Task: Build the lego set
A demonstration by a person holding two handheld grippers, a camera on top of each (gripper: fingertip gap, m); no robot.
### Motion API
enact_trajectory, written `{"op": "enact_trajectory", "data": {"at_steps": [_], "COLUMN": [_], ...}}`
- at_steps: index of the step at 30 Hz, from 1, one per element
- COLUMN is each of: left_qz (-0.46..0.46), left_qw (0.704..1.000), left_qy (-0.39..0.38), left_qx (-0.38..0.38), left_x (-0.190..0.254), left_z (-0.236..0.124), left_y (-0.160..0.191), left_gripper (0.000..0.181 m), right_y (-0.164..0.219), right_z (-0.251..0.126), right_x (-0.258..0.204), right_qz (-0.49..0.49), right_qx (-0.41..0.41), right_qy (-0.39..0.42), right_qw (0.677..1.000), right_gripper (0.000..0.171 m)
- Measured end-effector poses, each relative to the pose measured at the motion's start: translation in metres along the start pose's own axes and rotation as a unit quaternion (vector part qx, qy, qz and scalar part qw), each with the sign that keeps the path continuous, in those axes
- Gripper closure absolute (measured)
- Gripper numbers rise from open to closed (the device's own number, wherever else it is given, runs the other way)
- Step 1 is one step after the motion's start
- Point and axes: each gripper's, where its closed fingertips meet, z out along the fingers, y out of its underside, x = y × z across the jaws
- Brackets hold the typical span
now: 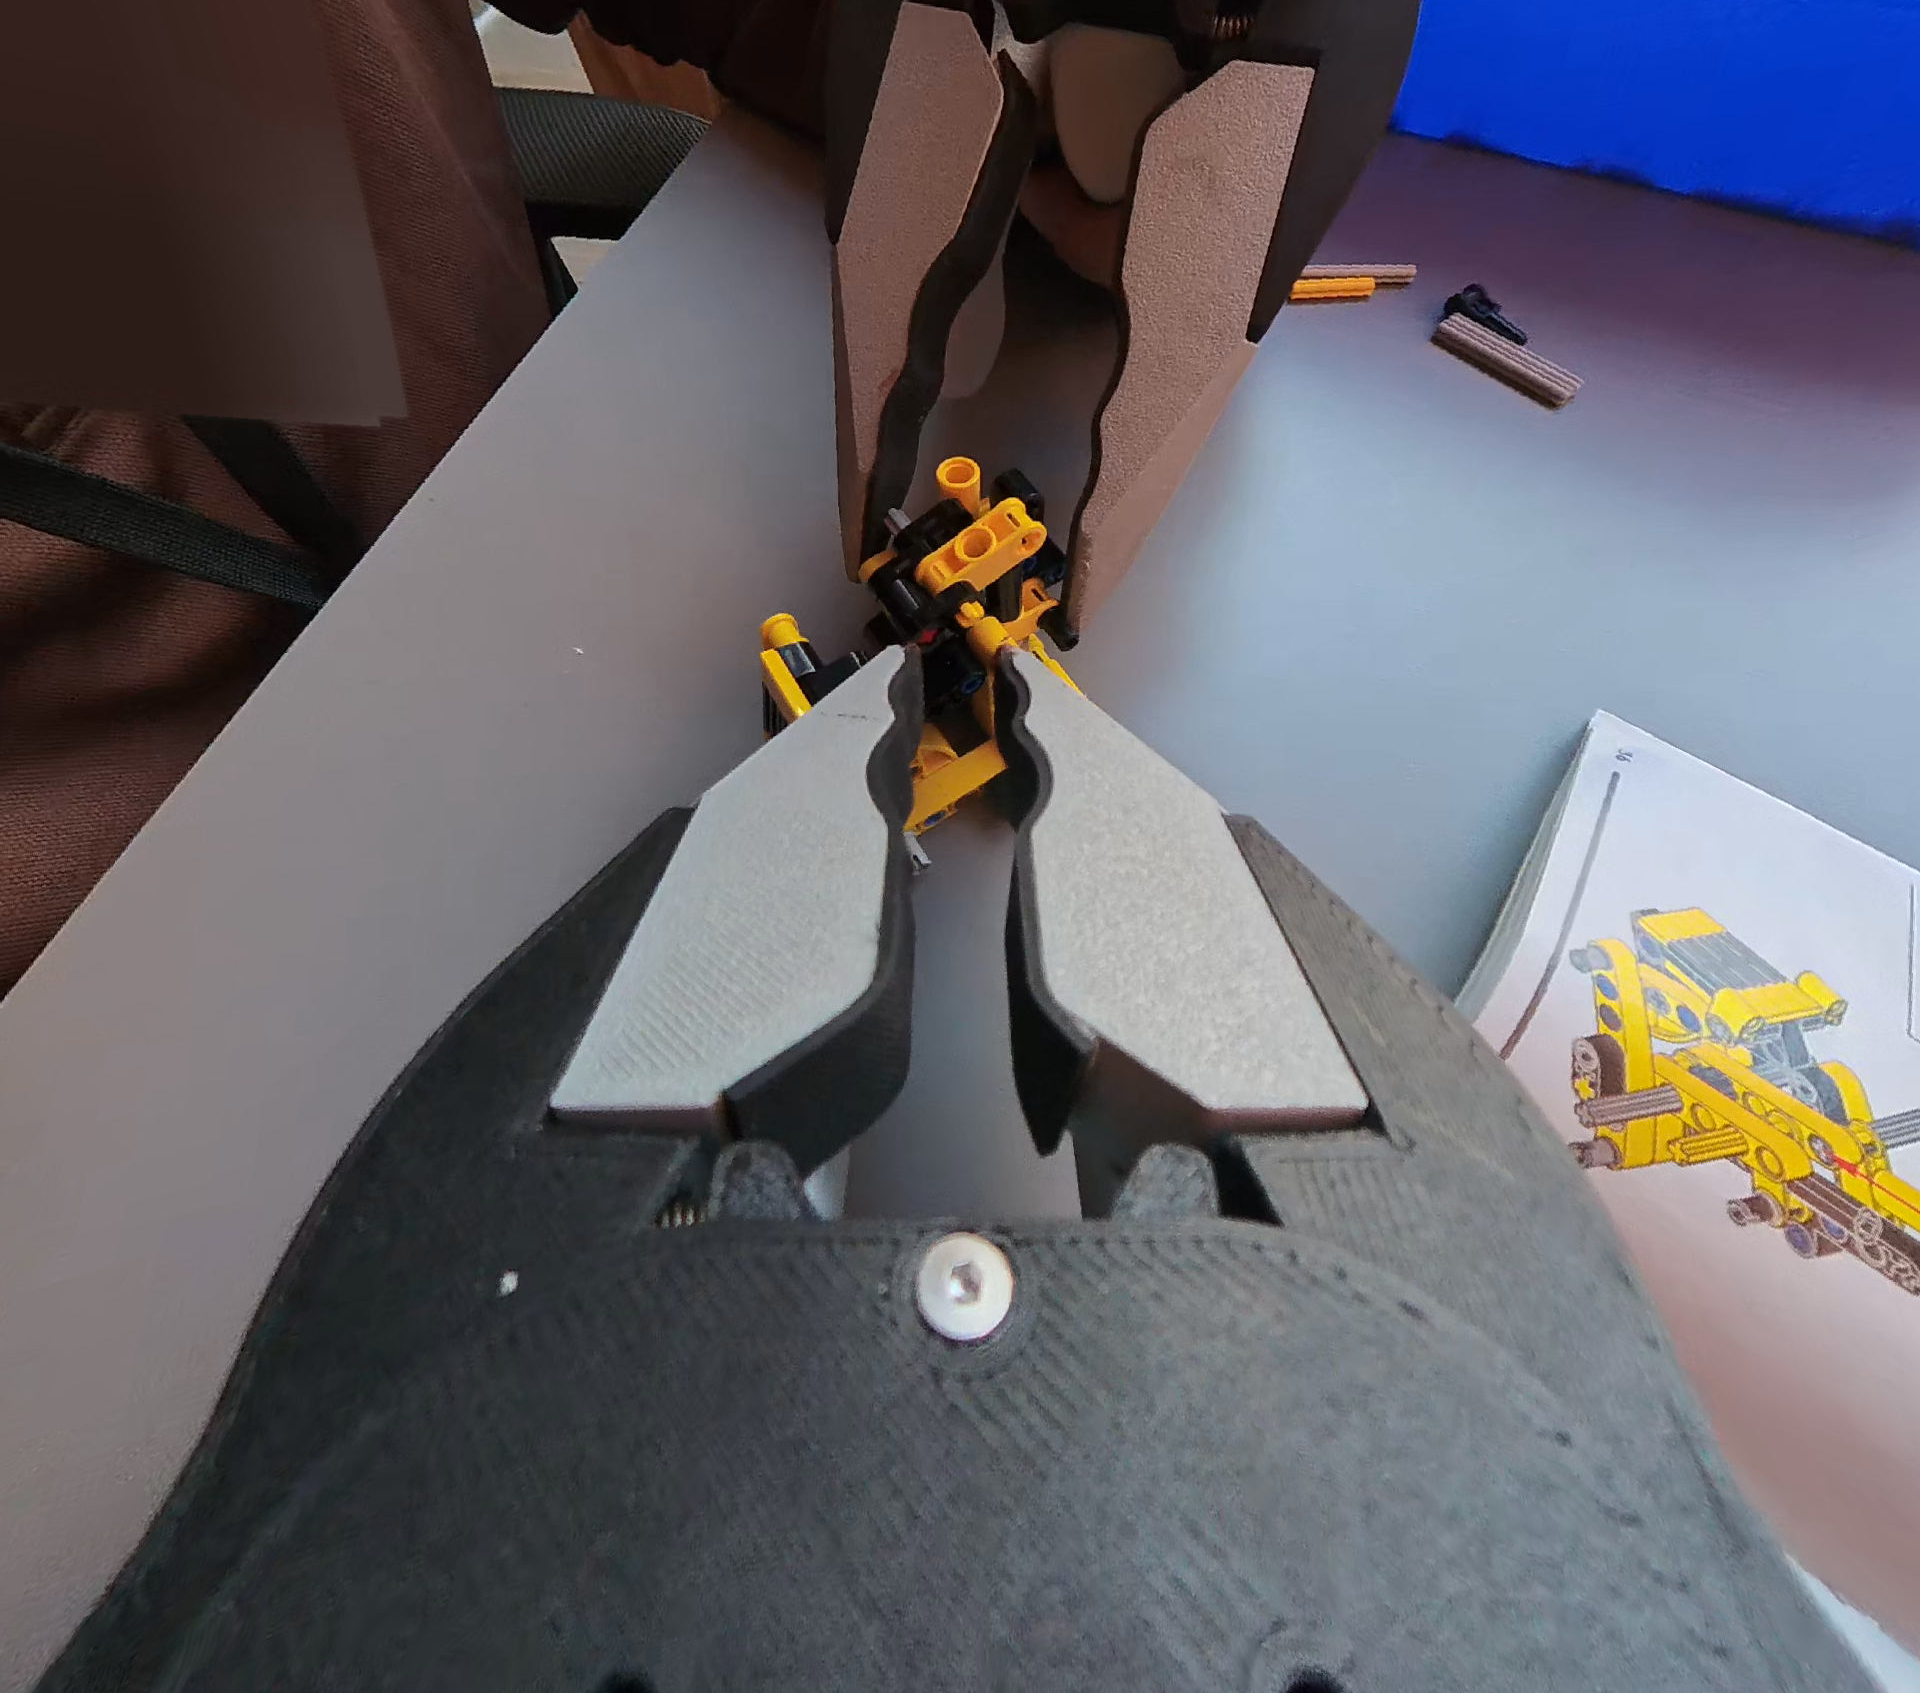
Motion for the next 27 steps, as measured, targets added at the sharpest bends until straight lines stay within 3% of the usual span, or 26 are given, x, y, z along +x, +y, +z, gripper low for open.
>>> {"op": "enact_trajectory", "data": {"at_steps": [16,19,23,27], "left_qz": [0.015,0.027,0.020,0.019], "left_qw": [1.000,1.000,1.000,1.000], "left_qy": [0.006,-0.001,0.002,0.000], "left_qx": [0.011,0.009,0.021,-0.024], "left_x": [0.006,0.007,0.006,0.006], "left_z": [0.000,0.001,0.000,0.007], "left_y": [0.000,-0.002,-0.001,0.014], "left_gripper": [0.141,0.140,0.141,0.137], "right_y": [-0.001,0.003,0.002,-0.002], "right_z": [0.001,-0.002,-0.007,-0.004], "right_x": [-0.006,-0.005,-0.007,-0.010], "right_qz": [0.018,0.045,0.047,0.022], "right_qx": [0.005,0.001,0.013,0.018], "right_qy": [-0.018,-0.026,-0.022,0.006], "right_qw": [1.000,0.999,0.999,1.000], "right_gripper": [0.161,0.145,0.145,0.143]}}
